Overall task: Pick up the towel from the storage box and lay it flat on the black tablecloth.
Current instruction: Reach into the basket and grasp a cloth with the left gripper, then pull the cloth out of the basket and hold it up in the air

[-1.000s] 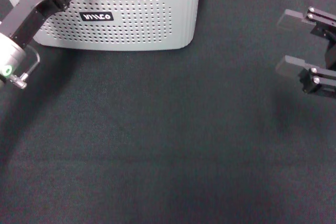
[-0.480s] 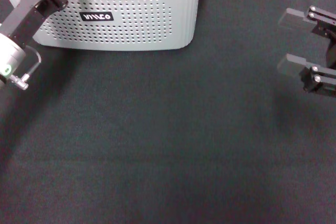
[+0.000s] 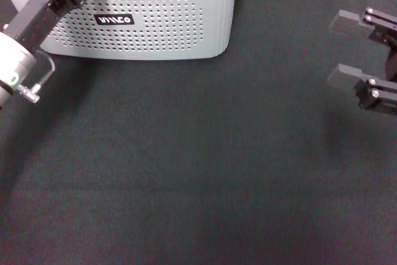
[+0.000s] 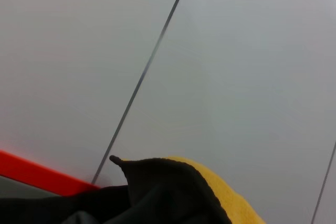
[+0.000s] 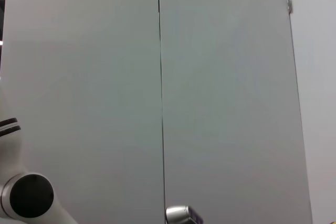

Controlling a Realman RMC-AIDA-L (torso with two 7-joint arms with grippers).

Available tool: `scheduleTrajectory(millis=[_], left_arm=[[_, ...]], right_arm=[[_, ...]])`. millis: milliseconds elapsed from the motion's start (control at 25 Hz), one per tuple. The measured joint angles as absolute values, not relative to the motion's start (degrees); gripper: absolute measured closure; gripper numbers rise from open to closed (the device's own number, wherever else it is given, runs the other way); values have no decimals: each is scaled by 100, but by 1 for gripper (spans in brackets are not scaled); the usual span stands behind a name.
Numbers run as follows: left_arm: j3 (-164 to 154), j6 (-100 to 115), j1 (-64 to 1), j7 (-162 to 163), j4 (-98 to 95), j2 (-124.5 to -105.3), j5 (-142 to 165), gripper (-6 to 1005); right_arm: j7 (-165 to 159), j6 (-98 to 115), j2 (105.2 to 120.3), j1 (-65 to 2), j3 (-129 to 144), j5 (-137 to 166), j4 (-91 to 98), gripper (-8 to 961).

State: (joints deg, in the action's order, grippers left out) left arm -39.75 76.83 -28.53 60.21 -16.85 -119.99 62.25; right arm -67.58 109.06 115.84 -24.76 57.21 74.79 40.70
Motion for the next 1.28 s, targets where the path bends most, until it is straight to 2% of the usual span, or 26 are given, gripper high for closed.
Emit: scheduleTrajectory(millis=[160, 600, 1280], left_arm=[[-3974, 7767, -2858, 5984, -1622, -12018, 6087, 930], [-3978, 7995, -2865, 5920, -1419, -12023, 5750, 968], [-3988, 9166, -2862, 5200, -723, -12047, 5463, 974]], right_arm=[[-6683, 10906, 11584, -2478, 5721, 7478, 4024, 287], [-6626, 10907, 11584, -2479, 5721, 7438, 3999, 291], [-6666, 10844, 11589, -2579, 5735, 7424, 3990, 296]])
